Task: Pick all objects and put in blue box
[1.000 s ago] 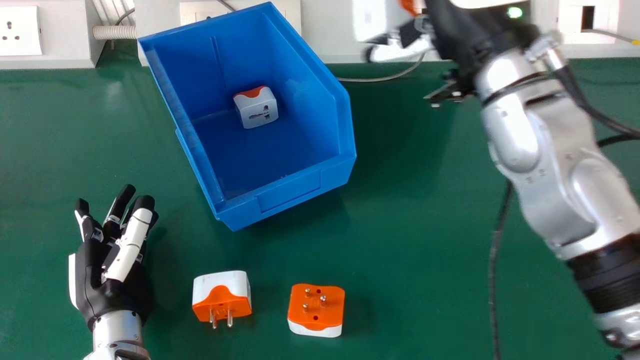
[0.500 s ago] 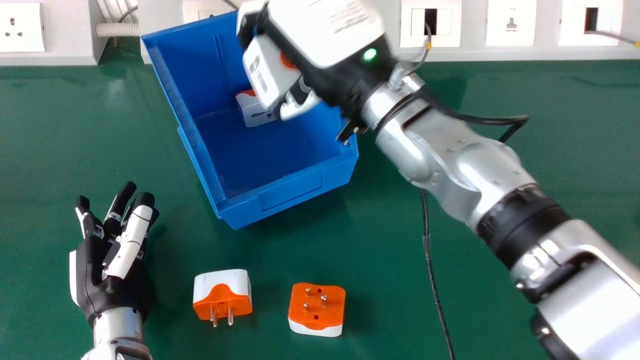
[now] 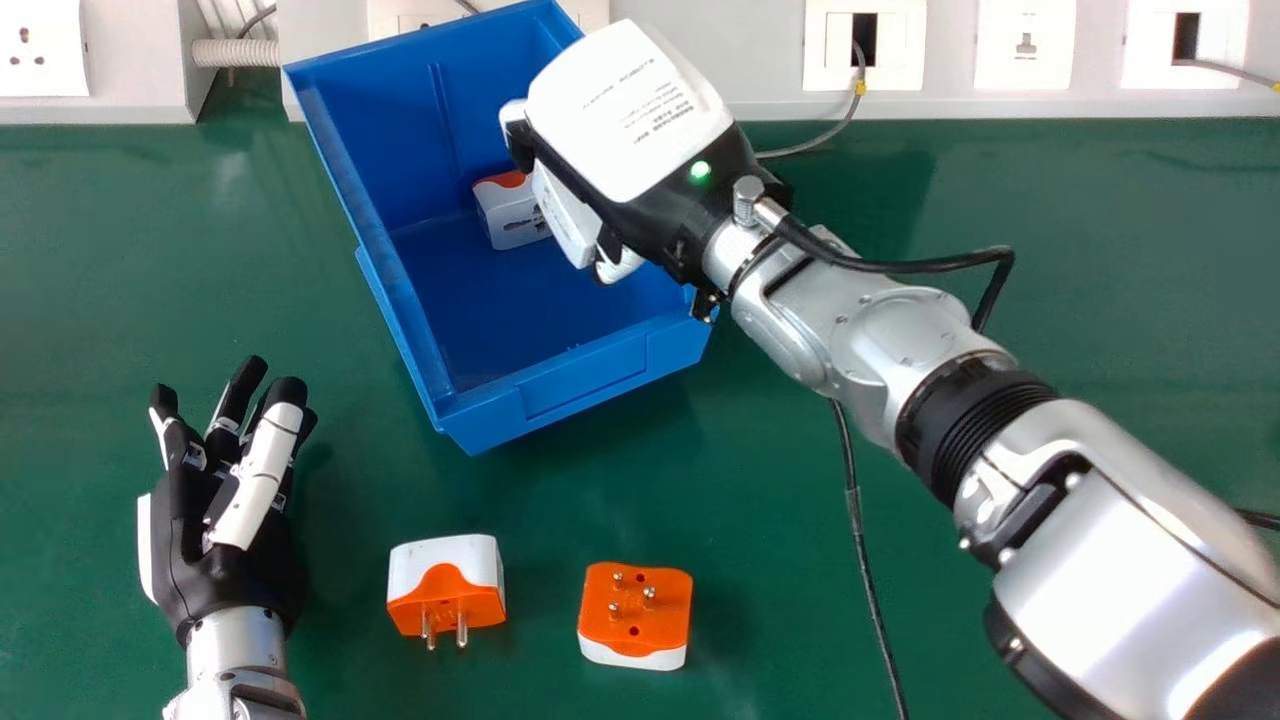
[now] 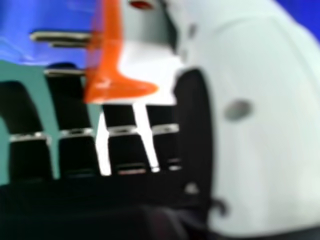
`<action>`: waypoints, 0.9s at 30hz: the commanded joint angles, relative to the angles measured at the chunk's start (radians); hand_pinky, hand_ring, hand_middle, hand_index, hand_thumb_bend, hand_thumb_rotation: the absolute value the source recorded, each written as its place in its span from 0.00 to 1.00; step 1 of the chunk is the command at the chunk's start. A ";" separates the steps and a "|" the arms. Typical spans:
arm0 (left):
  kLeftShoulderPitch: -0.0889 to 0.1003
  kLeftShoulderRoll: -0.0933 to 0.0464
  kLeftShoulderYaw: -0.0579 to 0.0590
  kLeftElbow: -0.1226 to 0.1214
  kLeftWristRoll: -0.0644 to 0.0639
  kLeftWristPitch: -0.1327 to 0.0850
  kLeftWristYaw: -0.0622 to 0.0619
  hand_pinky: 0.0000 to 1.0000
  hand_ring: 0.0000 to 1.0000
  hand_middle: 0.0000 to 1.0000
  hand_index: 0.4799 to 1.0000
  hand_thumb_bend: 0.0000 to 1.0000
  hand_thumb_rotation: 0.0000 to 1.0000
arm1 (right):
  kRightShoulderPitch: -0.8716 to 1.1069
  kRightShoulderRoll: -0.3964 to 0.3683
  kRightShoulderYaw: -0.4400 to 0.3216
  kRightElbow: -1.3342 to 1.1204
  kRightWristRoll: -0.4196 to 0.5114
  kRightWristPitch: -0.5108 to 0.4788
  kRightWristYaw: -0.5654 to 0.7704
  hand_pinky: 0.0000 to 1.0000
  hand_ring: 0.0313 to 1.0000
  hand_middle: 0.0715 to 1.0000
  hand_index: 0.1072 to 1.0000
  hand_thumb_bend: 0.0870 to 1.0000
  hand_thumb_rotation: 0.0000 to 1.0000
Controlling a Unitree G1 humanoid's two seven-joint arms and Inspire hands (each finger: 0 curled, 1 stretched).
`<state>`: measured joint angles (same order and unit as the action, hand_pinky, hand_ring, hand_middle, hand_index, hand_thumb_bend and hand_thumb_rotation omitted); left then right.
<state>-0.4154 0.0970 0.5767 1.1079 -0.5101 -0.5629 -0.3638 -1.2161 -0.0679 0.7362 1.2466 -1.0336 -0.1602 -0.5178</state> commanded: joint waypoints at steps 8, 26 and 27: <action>0.047 -0.021 0.003 0.084 0.005 0.083 0.040 0.82 0.85 0.87 0.59 0.63 0.00 | -0.039 -0.006 0.051 -0.031 -0.023 0.055 -0.070 0.97 1.00 1.00 1.00 1.00 0.36; 0.072 -0.027 -0.008 0.087 0.019 0.067 0.043 0.81 0.84 0.84 0.51 0.62 0.00 | -0.003 -0.048 0.007 -0.155 0.017 0.070 -0.028 1.00 1.00 1.00 1.00 1.00 0.62; 0.075 -0.028 -0.009 0.087 0.020 0.065 0.042 0.81 0.84 0.85 0.54 0.62 0.01 | 0.009 -0.056 -0.003 -0.187 0.025 0.073 -0.012 1.00 1.00 1.00 1.00 1.00 0.63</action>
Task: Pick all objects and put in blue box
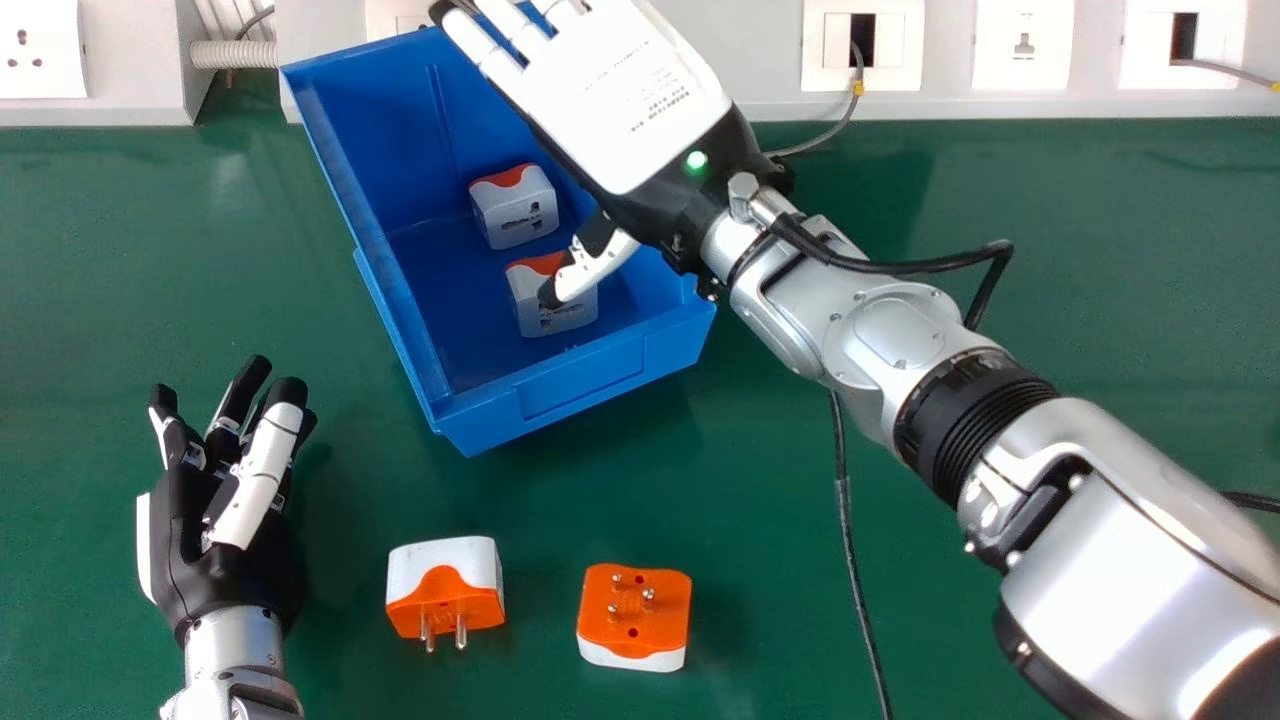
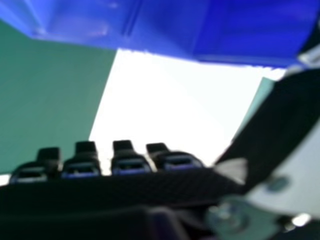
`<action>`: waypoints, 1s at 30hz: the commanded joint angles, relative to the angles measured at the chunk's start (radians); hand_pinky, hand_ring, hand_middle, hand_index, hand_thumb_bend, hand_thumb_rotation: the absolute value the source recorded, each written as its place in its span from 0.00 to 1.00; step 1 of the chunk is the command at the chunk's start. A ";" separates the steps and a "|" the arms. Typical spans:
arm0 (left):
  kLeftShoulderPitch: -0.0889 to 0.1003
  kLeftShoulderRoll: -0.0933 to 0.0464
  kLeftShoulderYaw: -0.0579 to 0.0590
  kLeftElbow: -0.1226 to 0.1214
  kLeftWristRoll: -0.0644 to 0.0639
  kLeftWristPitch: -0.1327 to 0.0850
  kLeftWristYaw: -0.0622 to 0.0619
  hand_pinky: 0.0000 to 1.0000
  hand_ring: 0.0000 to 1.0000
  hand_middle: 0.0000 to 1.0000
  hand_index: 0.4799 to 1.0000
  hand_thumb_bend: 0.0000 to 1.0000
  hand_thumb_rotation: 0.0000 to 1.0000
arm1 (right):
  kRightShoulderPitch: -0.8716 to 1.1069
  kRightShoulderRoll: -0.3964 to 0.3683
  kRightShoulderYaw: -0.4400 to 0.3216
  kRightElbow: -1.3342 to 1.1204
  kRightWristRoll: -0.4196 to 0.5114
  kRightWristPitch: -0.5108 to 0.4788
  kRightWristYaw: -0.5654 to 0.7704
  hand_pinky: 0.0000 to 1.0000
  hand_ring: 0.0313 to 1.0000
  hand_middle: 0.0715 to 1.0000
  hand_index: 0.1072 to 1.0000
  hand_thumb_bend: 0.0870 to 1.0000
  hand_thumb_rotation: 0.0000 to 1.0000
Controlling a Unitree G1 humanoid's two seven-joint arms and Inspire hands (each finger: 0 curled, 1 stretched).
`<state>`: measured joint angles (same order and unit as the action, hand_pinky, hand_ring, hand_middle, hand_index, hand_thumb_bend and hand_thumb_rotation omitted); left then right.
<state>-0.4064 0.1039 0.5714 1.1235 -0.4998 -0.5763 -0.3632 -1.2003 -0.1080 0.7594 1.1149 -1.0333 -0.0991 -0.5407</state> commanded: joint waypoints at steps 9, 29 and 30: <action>0.094 -0.041 0.003 0.064 0.003 0.079 0.042 0.82 0.84 0.84 0.59 0.65 0.02 | 0.375 -0.180 -0.215 -0.833 0.133 0.150 0.379 1.00 1.00 1.00 1.00 1.00 0.61; 0.143 -0.052 -0.008 0.039 0.004 0.066 0.025 0.83 0.85 0.86 0.53 0.71 0.05 | 1.138 -0.307 -0.397 -1.436 0.548 0.136 0.811 0.99 1.00 1.00 1.00 1.00 0.82; 0.143 -0.052 -0.008 0.039 0.003 0.068 0.026 0.83 0.85 0.86 0.54 0.70 0.04 | 1.151 -0.301 -0.389 -1.416 0.547 0.125 0.806 0.97 1.00 1.00 1.00 1.00 0.80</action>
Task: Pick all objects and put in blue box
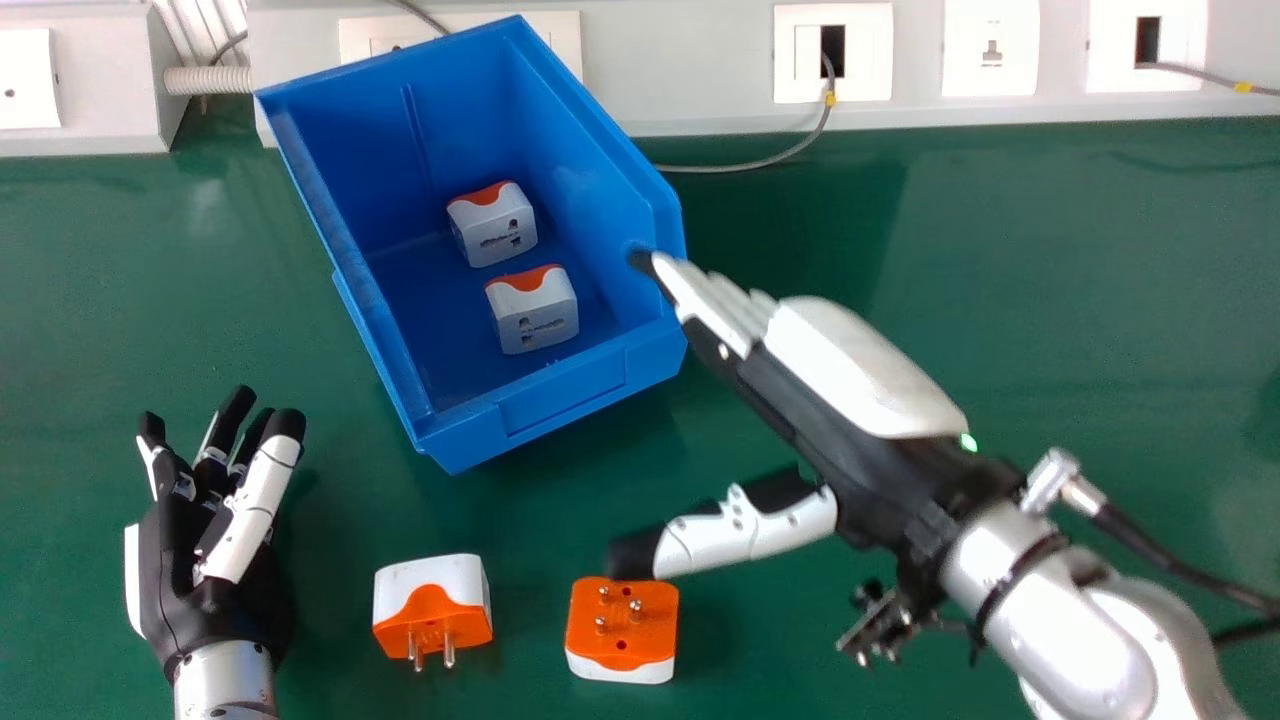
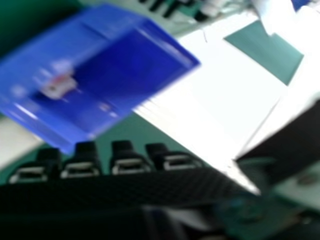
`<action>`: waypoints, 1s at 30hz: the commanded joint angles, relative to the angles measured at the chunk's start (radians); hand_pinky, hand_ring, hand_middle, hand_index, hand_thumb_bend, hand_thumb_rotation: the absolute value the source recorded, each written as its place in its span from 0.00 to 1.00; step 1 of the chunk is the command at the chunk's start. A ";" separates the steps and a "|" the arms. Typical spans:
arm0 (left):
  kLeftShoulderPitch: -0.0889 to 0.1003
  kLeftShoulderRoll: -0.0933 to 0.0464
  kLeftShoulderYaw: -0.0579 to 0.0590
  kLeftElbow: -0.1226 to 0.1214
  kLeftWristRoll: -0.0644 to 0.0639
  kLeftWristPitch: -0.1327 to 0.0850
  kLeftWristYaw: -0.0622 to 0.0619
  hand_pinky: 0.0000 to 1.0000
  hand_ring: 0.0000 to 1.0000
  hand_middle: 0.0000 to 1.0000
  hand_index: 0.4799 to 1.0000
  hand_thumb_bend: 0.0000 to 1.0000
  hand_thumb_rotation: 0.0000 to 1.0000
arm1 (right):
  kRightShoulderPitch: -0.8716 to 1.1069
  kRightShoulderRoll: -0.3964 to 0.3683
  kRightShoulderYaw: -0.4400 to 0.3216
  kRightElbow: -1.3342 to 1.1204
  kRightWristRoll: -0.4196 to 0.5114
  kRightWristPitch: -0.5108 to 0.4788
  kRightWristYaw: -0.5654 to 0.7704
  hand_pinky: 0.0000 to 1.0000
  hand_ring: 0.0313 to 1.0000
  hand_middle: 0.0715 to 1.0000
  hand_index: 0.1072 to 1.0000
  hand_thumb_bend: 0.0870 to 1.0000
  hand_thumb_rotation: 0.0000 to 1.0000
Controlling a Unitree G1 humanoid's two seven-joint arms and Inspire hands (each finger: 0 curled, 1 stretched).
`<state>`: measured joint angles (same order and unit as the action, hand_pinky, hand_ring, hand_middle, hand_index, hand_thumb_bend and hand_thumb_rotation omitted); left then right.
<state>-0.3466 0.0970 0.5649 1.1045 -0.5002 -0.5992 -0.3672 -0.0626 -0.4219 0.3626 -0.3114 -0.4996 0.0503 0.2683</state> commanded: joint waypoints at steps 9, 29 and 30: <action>0.087 -0.048 -0.015 0.039 0.007 0.106 0.040 0.82 0.84 0.84 0.68 0.68 0.05 | 0.013 0.112 0.066 0.350 0.083 -0.270 -0.051 0.89 1.00 1.00 1.00 1.00 0.61; 0.089 -0.053 -0.021 0.020 -0.003 0.108 0.040 0.81 0.84 0.84 0.65 0.72 0.06 | -0.238 0.226 0.123 1.017 -0.091 -0.691 -0.369 0.65 0.74 0.78 0.67 0.75 0.03; 0.089 -0.054 -0.020 0.019 -0.004 0.106 0.040 0.81 0.83 0.84 0.63 0.72 0.05 | -0.243 0.227 0.124 1.030 -0.106 -0.698 -0.400 0.62 0.70 0.74 0.58 0.65 0.06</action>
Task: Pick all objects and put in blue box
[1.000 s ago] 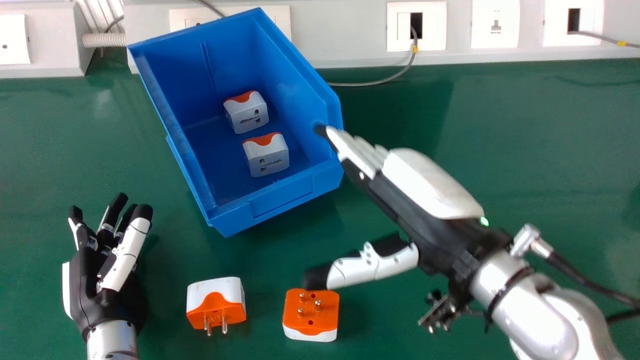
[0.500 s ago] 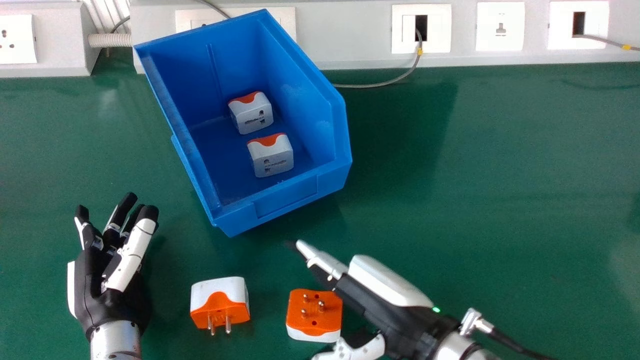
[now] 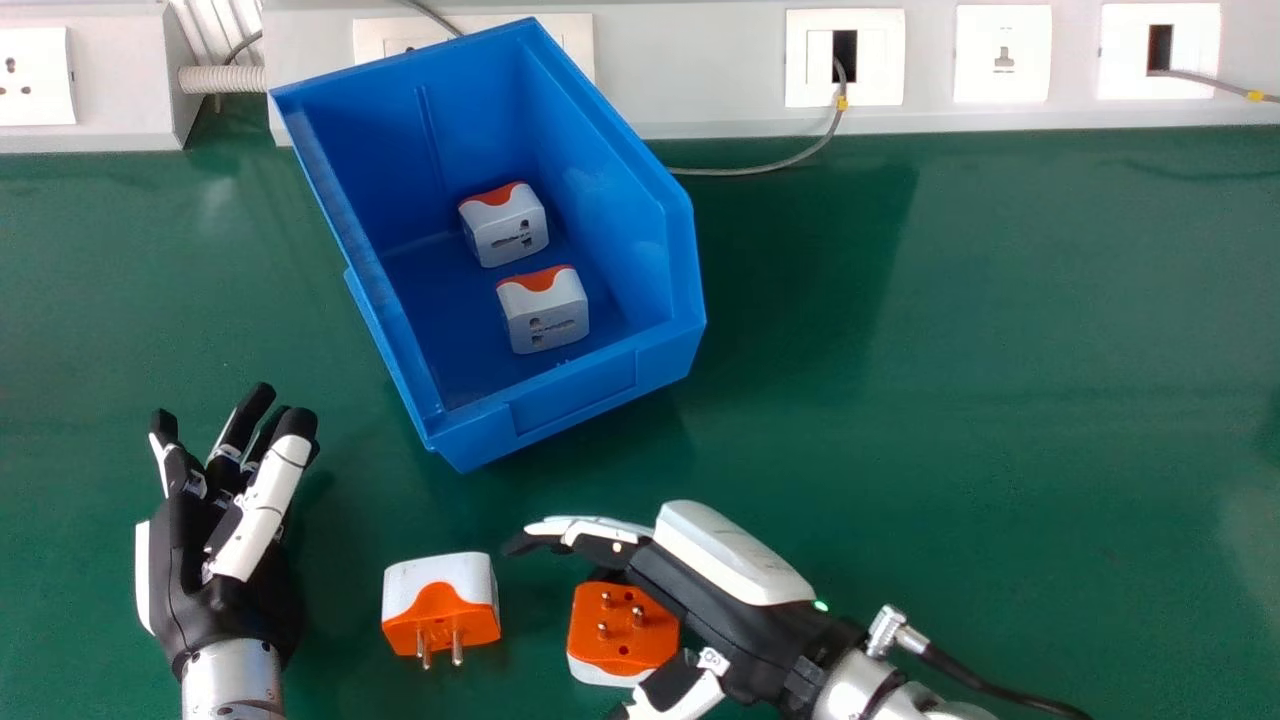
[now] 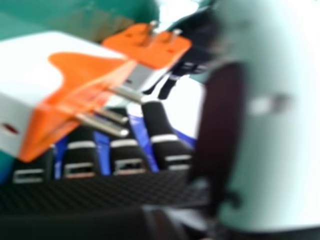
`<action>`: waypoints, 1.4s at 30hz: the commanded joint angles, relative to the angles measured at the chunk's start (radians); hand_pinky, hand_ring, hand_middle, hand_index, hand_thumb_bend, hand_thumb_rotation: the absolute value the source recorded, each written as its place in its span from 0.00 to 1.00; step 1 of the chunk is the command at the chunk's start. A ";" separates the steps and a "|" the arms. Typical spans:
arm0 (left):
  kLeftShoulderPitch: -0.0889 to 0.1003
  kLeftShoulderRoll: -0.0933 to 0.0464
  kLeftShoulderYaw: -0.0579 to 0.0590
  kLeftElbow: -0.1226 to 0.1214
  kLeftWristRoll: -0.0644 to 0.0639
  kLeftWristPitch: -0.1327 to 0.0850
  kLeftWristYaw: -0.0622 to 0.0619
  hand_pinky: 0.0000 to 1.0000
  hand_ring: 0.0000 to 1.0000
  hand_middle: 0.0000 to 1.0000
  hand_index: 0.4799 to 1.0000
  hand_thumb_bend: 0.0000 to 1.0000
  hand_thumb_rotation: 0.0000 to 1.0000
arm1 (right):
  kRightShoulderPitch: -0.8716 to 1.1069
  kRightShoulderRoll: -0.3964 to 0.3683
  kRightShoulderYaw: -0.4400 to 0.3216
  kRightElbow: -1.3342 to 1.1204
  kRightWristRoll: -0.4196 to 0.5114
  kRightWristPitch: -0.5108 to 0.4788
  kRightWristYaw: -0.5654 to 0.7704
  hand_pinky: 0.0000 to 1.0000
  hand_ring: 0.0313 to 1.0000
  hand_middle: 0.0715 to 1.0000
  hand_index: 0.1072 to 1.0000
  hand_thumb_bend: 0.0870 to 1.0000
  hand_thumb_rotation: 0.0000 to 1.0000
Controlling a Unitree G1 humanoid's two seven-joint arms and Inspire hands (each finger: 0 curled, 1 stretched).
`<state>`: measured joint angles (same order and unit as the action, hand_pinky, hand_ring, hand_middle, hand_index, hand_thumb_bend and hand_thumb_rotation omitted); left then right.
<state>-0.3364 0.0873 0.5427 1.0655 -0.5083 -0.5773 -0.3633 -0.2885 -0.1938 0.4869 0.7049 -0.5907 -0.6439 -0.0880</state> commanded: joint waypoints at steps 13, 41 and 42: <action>0.076 -0.040 -0.002 0.058 0.006 0.079 0.040 0.82 0.84 0.84 0.60 0.69 0.07 | -0.038 -0.004 -0.006 0.054 -0.061 -0.032 -0.171 0.36 0.41 0.46 0.44 0.45 0.00; 0.058 -0.043 -0.008 0.060 0.010 0.082 0.047 0.81 0.84 0.85 0.62 0.70 0.07 | -0.036 -0.047 -0.143 -0.247 -0.030 -0.114 -0.284 0.33 0.40 0.47 0.39 0.45 0.00; 0.055 -0.043 -0.009 0.062 0.011 0.082 0.048 0.81 0.84 0.85 0.62 0.69 0.07 | -0.048 -0.054 -0.162 -0.284 -0.034 -0.116 -0.290 0.33 0.41 0.47 0.39 0.45 0.00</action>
<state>-0.3375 0.0851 0.5355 1.0556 -0.5079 -0.5776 -0.3592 -0.2880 -0.2398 0.3677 0.5081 -0.6574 -0.7327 -0.3482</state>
